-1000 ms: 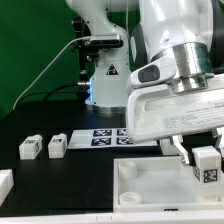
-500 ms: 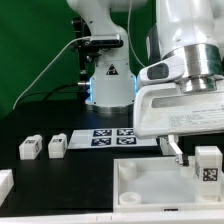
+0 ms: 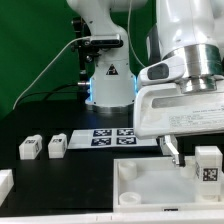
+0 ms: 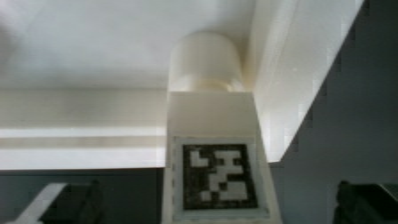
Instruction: Assemble one leg
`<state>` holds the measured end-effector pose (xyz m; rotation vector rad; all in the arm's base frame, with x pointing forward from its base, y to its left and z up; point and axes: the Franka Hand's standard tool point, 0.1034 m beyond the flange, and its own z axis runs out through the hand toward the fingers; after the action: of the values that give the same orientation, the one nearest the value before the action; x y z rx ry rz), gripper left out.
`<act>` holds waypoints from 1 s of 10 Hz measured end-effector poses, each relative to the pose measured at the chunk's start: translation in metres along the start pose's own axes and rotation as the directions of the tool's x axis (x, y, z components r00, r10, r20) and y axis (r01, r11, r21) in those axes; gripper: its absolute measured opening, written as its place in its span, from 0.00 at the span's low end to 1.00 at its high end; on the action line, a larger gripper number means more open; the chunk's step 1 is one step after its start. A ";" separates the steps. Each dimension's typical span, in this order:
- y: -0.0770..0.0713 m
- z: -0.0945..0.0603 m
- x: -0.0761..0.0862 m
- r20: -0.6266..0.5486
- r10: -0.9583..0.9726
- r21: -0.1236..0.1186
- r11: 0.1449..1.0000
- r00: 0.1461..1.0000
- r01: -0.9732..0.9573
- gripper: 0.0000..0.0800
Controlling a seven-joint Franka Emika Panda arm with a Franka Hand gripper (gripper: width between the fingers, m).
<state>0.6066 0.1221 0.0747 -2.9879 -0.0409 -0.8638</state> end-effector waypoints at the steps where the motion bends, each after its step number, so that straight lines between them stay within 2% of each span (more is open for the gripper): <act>1: 0.000 0.000 0.000 0.000 0.000 0.000 1.000 1.000 0.000 0.81; 4: 0.000 0.000 0.000 0.004 0.001 0.000 1.000 1.000 -0.001 0.81; 6: -0.006 -0.013 0.001 0.127 0.017 0.022 1.000 0.992 -0.020 0.81; 7: -0.005 -0.021 0.009 0.131 0.023 0.025 0.999 0.991 -0.026 0.81; 8: -0.003 -0.023 0.003 0.243 0.028 0.033 0.999 0.970 -0.037 0.81; 9: -0.003 -0.028 0.008 0.357 0.037 0.041 0.998 0.933 -0.055 0.81; 10: -0.002 -0.029 0.010 0.486 0.043 0.035 0.997 0.873 -0.068 0.81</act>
Offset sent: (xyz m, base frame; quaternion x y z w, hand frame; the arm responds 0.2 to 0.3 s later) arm 0.0000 0.0000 0.0000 0.0000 0.0000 0.0000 1.0000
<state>0.5993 0.1233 0.1051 -3.0517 0.0116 -0.0828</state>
